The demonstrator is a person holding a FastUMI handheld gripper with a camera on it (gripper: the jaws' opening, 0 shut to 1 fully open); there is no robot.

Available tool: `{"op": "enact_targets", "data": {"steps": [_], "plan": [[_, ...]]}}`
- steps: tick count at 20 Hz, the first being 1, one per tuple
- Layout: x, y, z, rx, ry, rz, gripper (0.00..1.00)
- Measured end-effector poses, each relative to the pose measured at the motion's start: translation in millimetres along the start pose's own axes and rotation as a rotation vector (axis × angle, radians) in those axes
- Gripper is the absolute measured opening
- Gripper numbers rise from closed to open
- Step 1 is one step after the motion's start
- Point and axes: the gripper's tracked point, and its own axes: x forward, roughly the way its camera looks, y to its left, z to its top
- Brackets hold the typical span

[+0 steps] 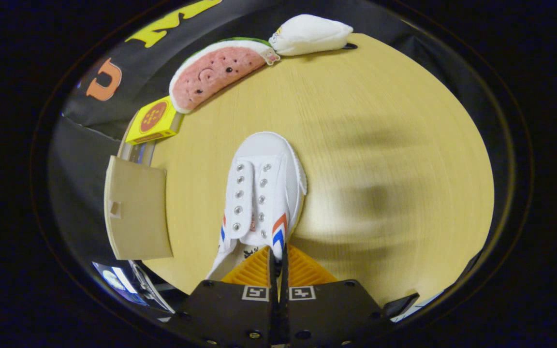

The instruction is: Open the storage box then place both shoes into the box .Put the left shoe in first, then the right shoe, with the right side of both shoes facing outward in a uniform manner.

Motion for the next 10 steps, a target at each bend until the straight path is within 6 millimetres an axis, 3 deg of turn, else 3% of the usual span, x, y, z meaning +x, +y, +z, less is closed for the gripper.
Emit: {"op": "enact_targets", "data": {"steps": [5,7,10], "plan": [[-46,38,-2,-0.030,-0.083,0.021,0.00],[-61,63,-4,-0.058,-0.108,0.009,0.00],[-73,117,-7,-0.094,-0.144,0.007,0.00]]}}
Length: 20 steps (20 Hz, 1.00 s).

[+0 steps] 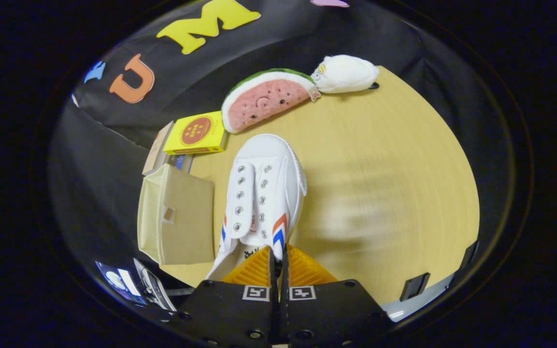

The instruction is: Open the storage box then place both shoes into the box .Put the left shoe in first, then the right shoe, with the right side of both shoes facing outward in a uniform manner.

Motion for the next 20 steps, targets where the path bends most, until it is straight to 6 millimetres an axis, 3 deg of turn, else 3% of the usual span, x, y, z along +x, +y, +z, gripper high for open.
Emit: {"op": "enact_targets", "data": {"steps": [6,11,16,20], "plan": [[-4,122,2,-0.051,-0.034,0.040,0.00],[19,206,-6,-0.081,-0.068,0.019,0.00],[54,261,-19,-0.108,-0.138,-0.063,0.00],[84,270,-29,-0.130,-0.180,-0.152,0.00]]}}
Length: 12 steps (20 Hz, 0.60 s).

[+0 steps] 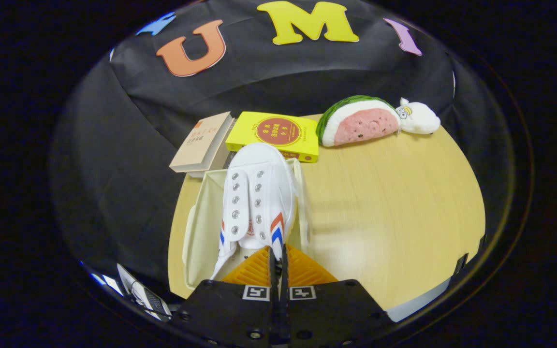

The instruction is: Open the storage box then place both shoes into the box .Put the left shoe in first, then the right shoe, with the right side of both shoes facing outward in a uniform manner.

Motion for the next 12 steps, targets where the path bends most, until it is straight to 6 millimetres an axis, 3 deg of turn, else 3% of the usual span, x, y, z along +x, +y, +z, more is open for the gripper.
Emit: {"op": "enact_targets", "data": {"steps": [3,11,12], "plan": [[13,3,-12,0.003,-0.014,-0.054,0.00],[36,7,-18,0.005,-0.050,-0.098,0.00],[36,14,-18,-0.002,-0.059,-0.074,0.15]]}}
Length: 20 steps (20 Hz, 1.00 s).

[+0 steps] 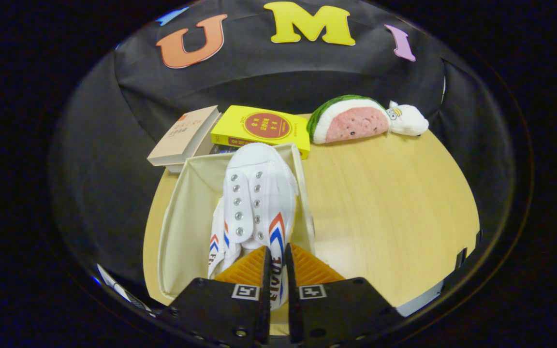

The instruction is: Open the storage box then place both shoes into the box .Put the left shoe in first, then the right shoe, with the right side of both shoes facing outward in a uniform manner.

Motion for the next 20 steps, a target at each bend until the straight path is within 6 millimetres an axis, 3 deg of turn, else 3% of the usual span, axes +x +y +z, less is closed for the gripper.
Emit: {"op": "enact_targets", "data": {"steps": [2,3,6,10,14,20], "plan": [[-6,-8,-2,-0.047,-0.019,-0.026,0.34],[-11,0,1,-0.061,-0.042,0.001,0.36],[-33,-6,11,-0.084,-0.091,-0.009,0.83],[-71,-9,29,-0.094,-0.159,0.016,0.91],[-107,-20,48,-0.154,-0.258,-0.008,0.93],[-177,-35,70,-0.195,-0.412,-0.003,0.95]]}}
